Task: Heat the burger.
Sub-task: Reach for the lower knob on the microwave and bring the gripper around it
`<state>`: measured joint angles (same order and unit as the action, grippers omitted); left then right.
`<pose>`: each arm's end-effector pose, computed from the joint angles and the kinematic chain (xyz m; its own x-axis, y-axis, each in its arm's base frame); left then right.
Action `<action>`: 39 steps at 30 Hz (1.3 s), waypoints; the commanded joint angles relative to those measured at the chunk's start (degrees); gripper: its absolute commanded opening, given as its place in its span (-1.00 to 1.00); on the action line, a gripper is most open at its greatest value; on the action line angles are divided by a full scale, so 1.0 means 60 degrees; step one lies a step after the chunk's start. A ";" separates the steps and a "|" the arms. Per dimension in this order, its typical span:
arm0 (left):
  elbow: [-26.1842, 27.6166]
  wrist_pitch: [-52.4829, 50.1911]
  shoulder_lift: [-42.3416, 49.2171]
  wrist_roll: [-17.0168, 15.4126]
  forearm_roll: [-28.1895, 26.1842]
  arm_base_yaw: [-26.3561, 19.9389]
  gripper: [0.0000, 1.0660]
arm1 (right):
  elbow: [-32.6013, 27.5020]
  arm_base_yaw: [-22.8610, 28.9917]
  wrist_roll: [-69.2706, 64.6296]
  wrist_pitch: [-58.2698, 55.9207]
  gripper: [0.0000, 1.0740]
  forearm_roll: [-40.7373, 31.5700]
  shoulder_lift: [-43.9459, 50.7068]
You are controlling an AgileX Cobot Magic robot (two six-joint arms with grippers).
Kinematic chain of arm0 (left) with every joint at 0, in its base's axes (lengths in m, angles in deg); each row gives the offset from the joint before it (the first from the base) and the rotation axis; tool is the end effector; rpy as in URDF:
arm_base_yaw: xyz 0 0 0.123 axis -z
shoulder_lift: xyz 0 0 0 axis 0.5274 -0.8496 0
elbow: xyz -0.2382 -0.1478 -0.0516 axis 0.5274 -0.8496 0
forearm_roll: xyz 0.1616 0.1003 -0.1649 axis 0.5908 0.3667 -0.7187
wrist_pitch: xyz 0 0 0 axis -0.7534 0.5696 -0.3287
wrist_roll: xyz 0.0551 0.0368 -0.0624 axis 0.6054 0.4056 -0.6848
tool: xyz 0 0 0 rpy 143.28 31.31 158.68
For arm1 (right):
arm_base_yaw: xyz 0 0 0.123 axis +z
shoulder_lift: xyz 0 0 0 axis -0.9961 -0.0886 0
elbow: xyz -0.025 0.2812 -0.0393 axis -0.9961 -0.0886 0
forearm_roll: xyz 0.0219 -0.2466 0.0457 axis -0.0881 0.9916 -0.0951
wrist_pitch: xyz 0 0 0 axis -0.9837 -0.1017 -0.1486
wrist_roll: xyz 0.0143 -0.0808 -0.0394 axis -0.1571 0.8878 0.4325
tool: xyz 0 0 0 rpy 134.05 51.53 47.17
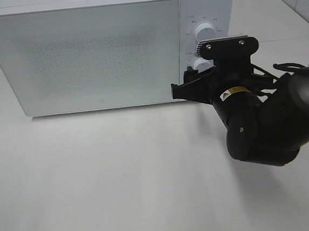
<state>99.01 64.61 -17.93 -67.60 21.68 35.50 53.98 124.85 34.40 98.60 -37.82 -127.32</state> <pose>-0.0096 -0.0085 0.2824 -0.4397 0.0387 -0.8973 0.1578 0.9869 -0.0348 0.2856 0.1598 0.1363 -0.1191 0.0360 -0.9922 0.0442 0.9985 0.0310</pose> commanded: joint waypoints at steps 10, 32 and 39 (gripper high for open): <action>-0.0038 -0.0019 0.0143 -0.0067 -0.0086 -0.0029 0.83 | 0.0964 -0.0573 0.0067 -0.0372 0.37 0.0325 -0.0678; -0.0038 -0.0019 0.0143 -0.0067 -0.0086 -0.0029 0.83 | 0.1480 -0.0917 0.0038 -0.0286 0.37 0.0420 -0.1108; -0.0038 -0.0019 0.0143 -0.0067 -0.0086 -0.0029 0.83 | 0.1480 -0.0907 0.0038 -0.0115 0.24 0.0420 -0.0993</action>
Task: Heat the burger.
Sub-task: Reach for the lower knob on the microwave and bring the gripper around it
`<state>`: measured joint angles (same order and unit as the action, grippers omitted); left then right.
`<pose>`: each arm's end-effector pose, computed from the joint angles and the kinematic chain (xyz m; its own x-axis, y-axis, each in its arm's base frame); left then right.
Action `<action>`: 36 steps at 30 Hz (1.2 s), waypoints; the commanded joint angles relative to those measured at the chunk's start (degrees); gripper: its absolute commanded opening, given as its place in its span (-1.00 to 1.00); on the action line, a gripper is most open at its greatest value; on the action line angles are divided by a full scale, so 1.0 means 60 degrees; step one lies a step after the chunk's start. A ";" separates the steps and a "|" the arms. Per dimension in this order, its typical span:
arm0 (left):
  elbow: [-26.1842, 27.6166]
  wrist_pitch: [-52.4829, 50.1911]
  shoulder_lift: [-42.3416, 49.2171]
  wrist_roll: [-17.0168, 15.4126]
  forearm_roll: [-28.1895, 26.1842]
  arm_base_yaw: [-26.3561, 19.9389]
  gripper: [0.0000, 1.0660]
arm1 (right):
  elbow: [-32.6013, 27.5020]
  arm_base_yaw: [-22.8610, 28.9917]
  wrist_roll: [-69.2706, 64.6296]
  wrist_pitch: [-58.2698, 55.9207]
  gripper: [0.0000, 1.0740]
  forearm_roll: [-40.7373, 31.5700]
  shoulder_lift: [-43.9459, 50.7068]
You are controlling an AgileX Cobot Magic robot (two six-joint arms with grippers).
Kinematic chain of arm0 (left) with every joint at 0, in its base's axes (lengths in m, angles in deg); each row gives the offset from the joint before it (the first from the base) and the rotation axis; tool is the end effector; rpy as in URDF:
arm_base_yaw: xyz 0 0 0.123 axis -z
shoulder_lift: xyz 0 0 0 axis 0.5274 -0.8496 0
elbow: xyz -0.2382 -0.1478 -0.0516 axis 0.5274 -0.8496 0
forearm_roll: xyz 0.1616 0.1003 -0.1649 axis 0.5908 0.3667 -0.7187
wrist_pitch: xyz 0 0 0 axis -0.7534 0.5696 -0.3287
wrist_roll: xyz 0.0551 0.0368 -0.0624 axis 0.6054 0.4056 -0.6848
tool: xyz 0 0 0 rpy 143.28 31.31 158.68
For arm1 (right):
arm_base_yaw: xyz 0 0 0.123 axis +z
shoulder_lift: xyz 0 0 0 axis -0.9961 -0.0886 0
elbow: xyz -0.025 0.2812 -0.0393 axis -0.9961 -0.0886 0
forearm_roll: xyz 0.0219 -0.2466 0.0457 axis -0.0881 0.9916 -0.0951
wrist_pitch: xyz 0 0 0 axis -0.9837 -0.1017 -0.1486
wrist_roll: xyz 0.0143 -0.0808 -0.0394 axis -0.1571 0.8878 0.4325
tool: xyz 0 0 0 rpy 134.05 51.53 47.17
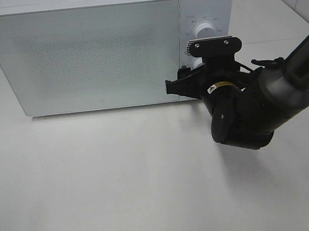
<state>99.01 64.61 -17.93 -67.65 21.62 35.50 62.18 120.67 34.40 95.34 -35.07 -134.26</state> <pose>-0.0096 -0.0086 0.2824 -0.4398 0.0373 -0.8973 0.1580 0.9868 -0.0364 0.3241 0.1638 0.1178 -0.1441 0.0412 -0.9887 0.0581 0.9978 0.0331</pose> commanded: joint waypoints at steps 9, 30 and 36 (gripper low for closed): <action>-0.0038 -0.0019 0.0143 -0.0057 -0.0076 -0.0029 0.83 | 0.0115 -0.0210 -0.0010 0.0812 -0.50 -0.0038 0.0172; -0.0038 -0.0019 0.0143 -0.0057 -0.0076 -0.0029 0.83 | 0.0115 -0.0210 -0.0477 0.2168 -0.95 0.0831 0.0172; -0.0038 -0.0019 0.0143 -0.0057 -0.0076 -0.0029 0.83 | 0.0115 -0.0210 -0.4001 0.2320 -0.95 0.1280 0.0172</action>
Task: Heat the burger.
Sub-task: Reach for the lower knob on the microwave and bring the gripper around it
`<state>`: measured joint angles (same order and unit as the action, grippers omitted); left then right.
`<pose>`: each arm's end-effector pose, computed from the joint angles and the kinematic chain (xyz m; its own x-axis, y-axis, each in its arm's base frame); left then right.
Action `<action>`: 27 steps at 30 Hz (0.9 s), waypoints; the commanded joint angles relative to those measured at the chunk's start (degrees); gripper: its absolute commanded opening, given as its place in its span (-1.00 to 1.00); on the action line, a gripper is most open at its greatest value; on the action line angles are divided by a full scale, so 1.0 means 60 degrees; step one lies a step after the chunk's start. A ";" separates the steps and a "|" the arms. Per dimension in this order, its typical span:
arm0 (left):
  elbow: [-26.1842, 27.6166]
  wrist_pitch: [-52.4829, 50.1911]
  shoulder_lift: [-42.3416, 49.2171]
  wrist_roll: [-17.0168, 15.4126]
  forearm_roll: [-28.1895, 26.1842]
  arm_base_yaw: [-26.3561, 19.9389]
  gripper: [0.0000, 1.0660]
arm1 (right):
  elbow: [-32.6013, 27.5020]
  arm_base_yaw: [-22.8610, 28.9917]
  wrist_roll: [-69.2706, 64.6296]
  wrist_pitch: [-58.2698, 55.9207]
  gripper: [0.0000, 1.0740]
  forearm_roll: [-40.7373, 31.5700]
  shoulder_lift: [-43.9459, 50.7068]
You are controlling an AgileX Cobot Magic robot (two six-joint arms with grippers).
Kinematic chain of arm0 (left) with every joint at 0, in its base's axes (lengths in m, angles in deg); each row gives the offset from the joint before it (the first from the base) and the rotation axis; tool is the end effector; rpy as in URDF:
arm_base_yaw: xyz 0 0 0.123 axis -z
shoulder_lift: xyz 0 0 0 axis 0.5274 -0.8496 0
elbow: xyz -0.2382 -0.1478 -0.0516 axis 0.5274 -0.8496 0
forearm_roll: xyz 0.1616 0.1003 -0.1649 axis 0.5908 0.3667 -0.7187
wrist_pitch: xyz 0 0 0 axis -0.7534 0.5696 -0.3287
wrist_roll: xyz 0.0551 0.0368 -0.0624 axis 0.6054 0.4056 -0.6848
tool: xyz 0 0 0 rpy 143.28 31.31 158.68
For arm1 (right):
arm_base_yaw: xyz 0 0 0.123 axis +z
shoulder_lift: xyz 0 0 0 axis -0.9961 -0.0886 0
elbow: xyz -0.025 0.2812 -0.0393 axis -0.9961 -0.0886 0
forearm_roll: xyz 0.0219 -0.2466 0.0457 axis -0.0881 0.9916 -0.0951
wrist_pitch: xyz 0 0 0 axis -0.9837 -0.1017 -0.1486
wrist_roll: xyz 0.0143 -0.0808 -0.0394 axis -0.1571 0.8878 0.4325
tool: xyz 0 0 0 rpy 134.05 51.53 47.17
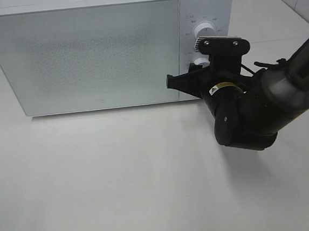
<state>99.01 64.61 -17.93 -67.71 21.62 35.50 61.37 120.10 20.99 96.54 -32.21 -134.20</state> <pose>-0.0096 -0.0086 0.2824 -0.4400 0.0363 -0.8973 0.1576 0.9868 -0.0374 0.3235 0.1621 0.1184 -0.1147 0.2438 -0.9630 0.0553 0.9695 0.2389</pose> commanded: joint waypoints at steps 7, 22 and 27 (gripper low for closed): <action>-0.0038 -0.0019 0.0143 -0.0048 -0.0076 -0.0029 0.83 | 0.0248 -0.0115 -0.5787 0.2187 -0.95 0.1070 0.0162; -0.0038 -0.0019 0.0143 -0.0048 -0.0076 -0.0029 0.83 | 0.0248 -0.0115 -1.3035 0.2149 -0.95 0.1289 0.0162; -0.0038 -0.0019 0.0143 -0.0048 -0.0076 -0.0029 0.83 | 0.0248 -0.0115 -1.3980 0.2168 -0.95 0.1232 0.0162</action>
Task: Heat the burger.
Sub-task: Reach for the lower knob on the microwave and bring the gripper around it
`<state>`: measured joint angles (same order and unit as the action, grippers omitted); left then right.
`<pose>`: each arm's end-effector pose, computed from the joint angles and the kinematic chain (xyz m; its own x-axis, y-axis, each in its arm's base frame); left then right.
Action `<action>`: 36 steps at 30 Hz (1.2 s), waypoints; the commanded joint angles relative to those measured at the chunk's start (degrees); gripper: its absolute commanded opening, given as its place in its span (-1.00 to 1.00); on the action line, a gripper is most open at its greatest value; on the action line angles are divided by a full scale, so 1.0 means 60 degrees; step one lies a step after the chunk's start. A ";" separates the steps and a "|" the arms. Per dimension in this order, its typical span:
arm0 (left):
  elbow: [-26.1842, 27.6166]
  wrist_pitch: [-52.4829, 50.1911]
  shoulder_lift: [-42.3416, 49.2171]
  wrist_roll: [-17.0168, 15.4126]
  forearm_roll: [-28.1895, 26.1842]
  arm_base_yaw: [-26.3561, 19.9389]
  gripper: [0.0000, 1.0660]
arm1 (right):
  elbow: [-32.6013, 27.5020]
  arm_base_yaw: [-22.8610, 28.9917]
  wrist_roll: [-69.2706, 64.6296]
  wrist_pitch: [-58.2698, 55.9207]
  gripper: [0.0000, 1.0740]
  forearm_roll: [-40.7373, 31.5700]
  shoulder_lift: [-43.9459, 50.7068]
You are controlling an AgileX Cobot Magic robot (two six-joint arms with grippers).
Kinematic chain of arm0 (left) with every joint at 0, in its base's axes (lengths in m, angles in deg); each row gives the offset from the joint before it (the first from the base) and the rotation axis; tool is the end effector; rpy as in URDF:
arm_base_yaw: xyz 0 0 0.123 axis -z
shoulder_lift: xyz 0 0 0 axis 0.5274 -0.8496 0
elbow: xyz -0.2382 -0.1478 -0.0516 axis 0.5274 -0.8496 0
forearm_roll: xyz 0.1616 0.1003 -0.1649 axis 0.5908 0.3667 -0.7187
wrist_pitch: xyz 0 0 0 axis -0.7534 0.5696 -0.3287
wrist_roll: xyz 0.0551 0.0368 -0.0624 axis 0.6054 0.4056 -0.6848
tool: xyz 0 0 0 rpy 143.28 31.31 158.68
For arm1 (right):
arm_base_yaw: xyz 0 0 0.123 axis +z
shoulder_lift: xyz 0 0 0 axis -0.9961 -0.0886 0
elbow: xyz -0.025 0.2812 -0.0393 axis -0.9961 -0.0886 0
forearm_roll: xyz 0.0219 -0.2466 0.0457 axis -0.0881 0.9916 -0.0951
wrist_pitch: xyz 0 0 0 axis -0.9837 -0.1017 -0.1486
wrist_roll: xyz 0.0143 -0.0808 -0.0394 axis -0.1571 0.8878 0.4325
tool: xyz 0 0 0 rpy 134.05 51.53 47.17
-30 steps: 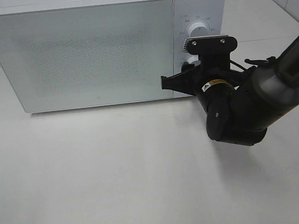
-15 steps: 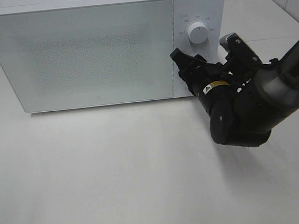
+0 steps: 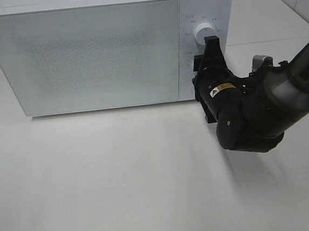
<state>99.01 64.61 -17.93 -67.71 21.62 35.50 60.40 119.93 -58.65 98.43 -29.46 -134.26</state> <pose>-0.0096 -0.0086 0.2824 -0.4400 0.0363 -0.8973 0.1576 0.9868 -0.0374 0.3212 0.1620 0.1187 -0.0012 0.9994 0.0359 0.0970 -0.0356 0.9946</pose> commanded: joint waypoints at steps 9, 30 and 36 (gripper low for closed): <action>-0.0038 -0.0019 0.0143 -0.0048 -0.0076 -0.0029 0.83 | 0.0411 -0.0115 -0.2531 0.1853 -0.95 0.0172 0.0172; -0.0038 -0.0019 0.0143 -0.0048 -0.0076 -0.0029 0.83 | 0.0439 -0.0115 -0.2120 0.1843 -0.84 0.0048 0.0172; -0.0038 -0.0019 0.0143 -0.0048 -0.0076 -0.0029 0.83 | 0.0439 -0.0115 -0.1642 0.1843 -0.63 -0.0286 0.0172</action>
<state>99.01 64.61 -17.93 -67.71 21.62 35.50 60.57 120.10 -70.00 98.72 -31.52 -134.26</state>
